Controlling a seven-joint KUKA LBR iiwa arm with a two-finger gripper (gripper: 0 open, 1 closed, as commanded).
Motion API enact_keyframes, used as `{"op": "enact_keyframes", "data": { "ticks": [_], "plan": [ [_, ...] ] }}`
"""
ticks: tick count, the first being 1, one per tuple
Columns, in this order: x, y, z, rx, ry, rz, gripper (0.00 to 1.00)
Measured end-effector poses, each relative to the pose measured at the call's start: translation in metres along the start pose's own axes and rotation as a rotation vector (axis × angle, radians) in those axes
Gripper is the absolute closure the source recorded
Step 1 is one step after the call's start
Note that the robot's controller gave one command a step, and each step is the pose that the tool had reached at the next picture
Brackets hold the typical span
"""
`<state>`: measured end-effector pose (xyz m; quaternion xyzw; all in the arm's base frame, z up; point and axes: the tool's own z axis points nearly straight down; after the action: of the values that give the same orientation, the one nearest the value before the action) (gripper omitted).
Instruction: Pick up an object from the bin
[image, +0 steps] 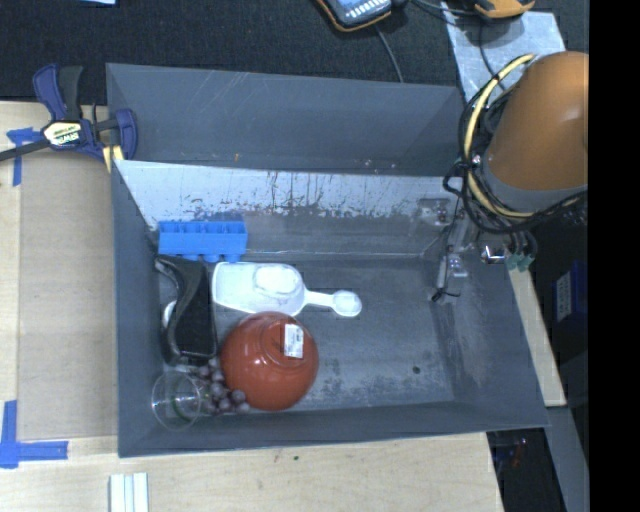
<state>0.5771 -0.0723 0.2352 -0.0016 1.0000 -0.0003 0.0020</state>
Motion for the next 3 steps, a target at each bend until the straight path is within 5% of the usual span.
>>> {"op": "enact_keyframes", "data": {
  "ticks": [2,3],
  "plan": [
    [0.004,0.003,0.019,0.001,-0.011,0.018,0.00],
    [-0.022,0.027,0.008,0.003,-0.013,-0.171,0.00]
  ]
}}
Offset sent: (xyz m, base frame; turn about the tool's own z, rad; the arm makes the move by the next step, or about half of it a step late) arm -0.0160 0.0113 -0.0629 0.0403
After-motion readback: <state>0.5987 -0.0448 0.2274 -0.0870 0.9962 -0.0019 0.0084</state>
